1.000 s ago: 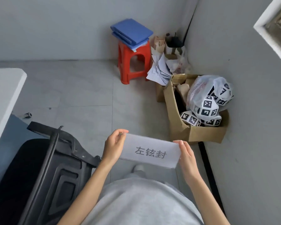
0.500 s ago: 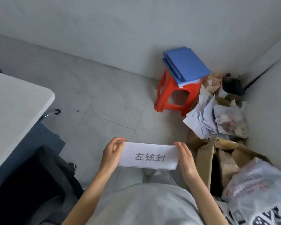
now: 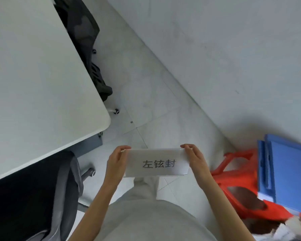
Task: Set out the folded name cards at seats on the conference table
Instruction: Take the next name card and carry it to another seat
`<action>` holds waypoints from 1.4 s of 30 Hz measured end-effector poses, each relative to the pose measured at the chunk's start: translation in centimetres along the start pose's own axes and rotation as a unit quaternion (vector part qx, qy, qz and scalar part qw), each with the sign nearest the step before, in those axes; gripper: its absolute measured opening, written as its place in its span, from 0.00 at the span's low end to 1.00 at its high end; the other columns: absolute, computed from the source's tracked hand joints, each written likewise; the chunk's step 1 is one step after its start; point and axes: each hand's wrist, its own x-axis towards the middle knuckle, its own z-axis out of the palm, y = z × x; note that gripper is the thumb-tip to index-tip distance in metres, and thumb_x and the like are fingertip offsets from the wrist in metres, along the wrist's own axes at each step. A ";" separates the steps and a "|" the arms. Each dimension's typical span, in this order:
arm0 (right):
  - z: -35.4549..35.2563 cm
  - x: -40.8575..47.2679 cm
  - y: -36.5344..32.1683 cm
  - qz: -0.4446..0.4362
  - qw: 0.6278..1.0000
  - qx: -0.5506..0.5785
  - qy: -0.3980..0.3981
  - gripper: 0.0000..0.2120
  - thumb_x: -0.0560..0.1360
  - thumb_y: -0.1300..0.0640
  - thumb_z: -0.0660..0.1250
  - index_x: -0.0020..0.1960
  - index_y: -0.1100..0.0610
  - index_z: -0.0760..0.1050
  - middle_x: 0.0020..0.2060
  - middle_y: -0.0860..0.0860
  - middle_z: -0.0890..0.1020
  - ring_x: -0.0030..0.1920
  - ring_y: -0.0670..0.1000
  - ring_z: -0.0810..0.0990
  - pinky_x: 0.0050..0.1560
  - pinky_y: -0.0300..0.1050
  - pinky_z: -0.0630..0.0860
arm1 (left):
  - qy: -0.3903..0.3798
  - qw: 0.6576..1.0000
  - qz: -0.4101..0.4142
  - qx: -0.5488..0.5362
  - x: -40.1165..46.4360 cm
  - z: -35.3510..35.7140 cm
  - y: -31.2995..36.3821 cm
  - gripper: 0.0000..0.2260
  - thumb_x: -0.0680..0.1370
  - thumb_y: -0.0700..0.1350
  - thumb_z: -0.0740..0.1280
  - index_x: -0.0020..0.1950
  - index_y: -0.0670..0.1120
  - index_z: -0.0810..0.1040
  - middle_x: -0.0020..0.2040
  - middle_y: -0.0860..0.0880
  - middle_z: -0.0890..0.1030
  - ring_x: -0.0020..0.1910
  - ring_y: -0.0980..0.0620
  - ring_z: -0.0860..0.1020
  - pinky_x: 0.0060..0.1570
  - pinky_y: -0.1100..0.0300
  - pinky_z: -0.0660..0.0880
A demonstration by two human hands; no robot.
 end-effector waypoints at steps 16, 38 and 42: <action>8.0 29.8 -18.7 -0.025 0.991 -0.018 -0.131 0.10 0.79 0.55 0.55 0.45 0.52 0.75 0.40 0.50 0.75 0.42 0.50 0.72 0.43 0.44 0.70 | 0.129 0.991 -0.020 -0.023 27.4 -0.2 13.7 0.08 0.78 0.44 0.58 0.50 0.47 0.76 0.40 0.53 0.77 0.39 0.54 0.73 0.39 0.60 0.69; 45.2 39.5 -32.3 -0.241 0.635 -0.300 -0.669 0.13 0.76 0.58 0.63 0.60 0.58 0.71 0.51 0.45 0.74 0.45 0.38 0.71 0.41 0.21 0.66 | 0.662 0.697 -0.147 -0.235 31.5 -13.1 11.2 0.13 0.71 0.50 0.56 0.48 0.48 0.77 0.45 0.47 0.78 0.46 0.48 0.73 0.48 0.53 0.69; 52.2 36.0 -32.4 -0.292 0.568 -0.343 -0.688 0.15 0.74 0.56 0.66 0.60 0.56 0.70 0.36 0.39 0.68 0.34 0.38 0.69 0.34 0.30 0.65 | 0.671 0.688 -0.156 -0.228 30.2 -16.6 9.4 0.12 0.72 0.52 0.58 0.52 0.50 0.74 0.44 0.47 0.77 0.45 0.49 0.74 0.44 0.56 0.70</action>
